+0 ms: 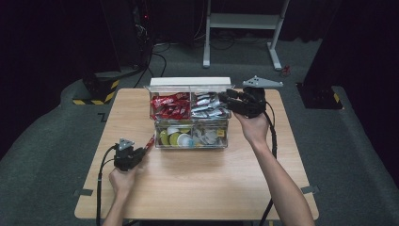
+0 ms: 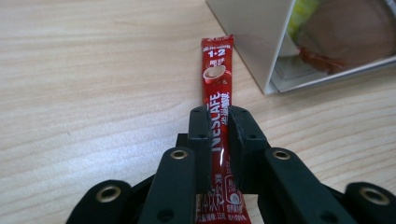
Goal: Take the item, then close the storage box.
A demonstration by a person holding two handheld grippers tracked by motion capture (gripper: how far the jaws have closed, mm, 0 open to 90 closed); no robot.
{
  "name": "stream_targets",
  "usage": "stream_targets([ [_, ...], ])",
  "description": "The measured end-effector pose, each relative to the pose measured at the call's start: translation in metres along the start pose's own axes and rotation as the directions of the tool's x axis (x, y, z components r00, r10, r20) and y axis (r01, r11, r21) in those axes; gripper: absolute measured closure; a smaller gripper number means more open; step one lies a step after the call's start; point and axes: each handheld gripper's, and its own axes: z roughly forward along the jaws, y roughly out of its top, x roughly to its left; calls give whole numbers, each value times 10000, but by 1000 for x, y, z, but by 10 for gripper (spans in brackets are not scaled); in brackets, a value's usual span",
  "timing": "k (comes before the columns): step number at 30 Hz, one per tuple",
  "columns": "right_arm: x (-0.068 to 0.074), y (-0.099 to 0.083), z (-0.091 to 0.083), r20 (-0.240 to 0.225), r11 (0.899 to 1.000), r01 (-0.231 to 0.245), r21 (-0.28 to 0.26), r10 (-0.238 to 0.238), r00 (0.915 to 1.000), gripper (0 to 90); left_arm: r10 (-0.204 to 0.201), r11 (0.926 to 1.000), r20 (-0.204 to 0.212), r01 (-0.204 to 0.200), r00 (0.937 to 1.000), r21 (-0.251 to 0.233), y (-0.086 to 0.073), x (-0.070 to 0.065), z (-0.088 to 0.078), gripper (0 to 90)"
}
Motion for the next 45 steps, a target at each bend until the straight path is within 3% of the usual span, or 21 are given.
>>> stream_targets([
  [6,0,0,1,-11,10000,42,24,-42,10000,599,-49,10000,192,49,9998,-36,-4,0,0,786],
  [10,0,-1,1,-11,10000,-37,-11,37,10000,596,-168,9992,421,183,9990,-347,-5,1,-7,670],
  [15,0,-4,0,24,9999,-63,-83,63,10000,588,-241,9968,419,272,9988,-748,-4,4,-20,593],
  [27,-3,-25,1,-32,9988,-87,481,88,10000,574,-956,9928,-42,950,9954,-735,-18,35,-37,529],
  [32,-2,-30,1,-7,9982,-81,595,81,10000,575,-1145,9921,-564,1113,9918,-574,-29,44,-37,513],
  [36,-1,-32,1,42,9974,79,721,-83,10000,577,-1005,9947,-963,978,9903,-324,-35,44,-33,501],
  [45,-1,-35,0,33,9975,68,707,-70,10000,575,-797,9967,-1231,776,9892,-216,-36,41,-30,482],
])
